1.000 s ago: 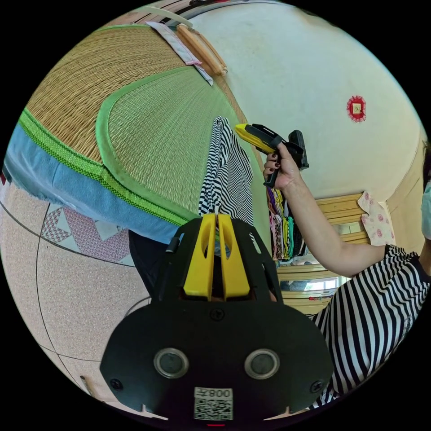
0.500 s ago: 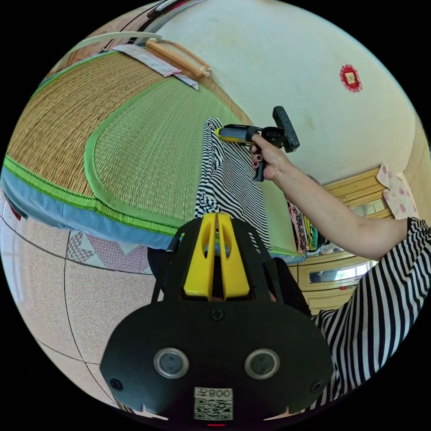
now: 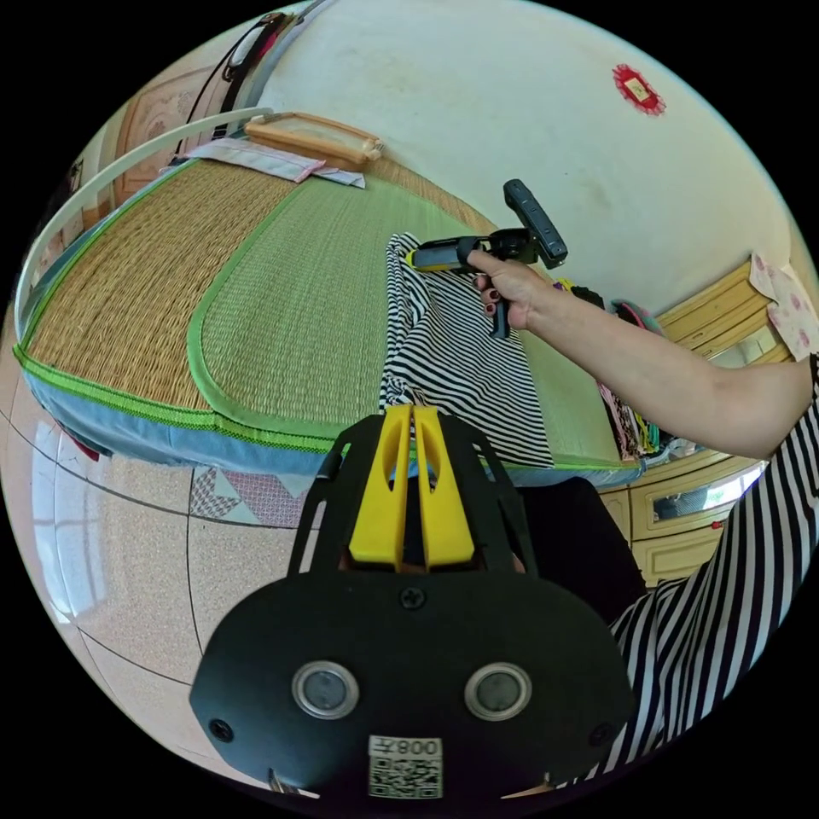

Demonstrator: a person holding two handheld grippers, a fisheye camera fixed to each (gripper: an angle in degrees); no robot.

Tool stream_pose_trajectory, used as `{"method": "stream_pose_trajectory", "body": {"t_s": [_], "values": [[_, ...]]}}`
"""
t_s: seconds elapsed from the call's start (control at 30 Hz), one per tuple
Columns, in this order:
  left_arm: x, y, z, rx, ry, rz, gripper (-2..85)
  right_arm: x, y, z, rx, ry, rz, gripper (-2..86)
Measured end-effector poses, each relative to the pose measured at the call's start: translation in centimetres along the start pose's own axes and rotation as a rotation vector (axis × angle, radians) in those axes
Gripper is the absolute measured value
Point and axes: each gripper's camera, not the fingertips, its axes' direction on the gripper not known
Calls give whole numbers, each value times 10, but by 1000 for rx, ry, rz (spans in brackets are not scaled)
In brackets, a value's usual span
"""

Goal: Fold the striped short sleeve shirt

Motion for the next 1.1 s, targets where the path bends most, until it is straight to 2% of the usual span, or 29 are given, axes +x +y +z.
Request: {"method": "stream_pose_trajectory", "body": {"t_s": [0.37,0.53,0.67,0.7,0.8,0.87,1.1], "values": [[2,-17,-36,-38,-36,9,2,-3,5,0,-8,4,11,-3],[13,-38,-60,1,-29,56,1,-2,11,0,-1,6,18,-4],[13,-58,-45,-68,-46,85,2,7,10,-1,-29,-41,36,-2],[10,-63,-35,-134,-71,65,2,10,10,-2,-35,-60,39,-2],[7,-71,-46,-124,-49,61,2,23,13,-9,-64,-126,61,0],[9,-75,-55,-120,-63,69,2,29,24,-25,-14,-144,65,0],[5,-94,-79,-129,-50,81,1,37,34,-15,-29,-133,97,1]]}}
